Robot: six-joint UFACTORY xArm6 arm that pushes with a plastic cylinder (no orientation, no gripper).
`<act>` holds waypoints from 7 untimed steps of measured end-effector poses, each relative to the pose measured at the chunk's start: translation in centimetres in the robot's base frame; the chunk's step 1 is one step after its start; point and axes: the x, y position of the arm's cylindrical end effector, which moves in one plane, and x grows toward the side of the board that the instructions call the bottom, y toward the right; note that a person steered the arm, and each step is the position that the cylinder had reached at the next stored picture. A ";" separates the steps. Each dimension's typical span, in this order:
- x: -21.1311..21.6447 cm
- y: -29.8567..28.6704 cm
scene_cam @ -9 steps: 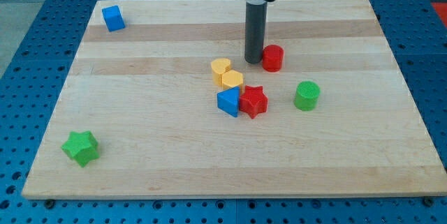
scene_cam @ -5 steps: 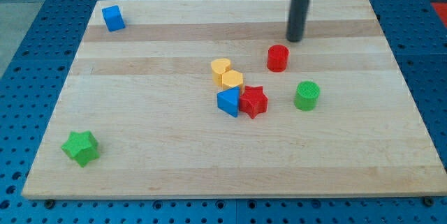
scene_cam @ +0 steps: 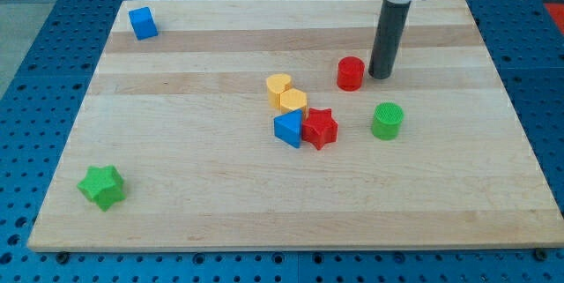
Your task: Slide the red circle to the center
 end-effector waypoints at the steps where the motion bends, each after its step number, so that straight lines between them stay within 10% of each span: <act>1: -0.3 -2.2; 5: -2.7 -10.3; 7: -1.4 -1.8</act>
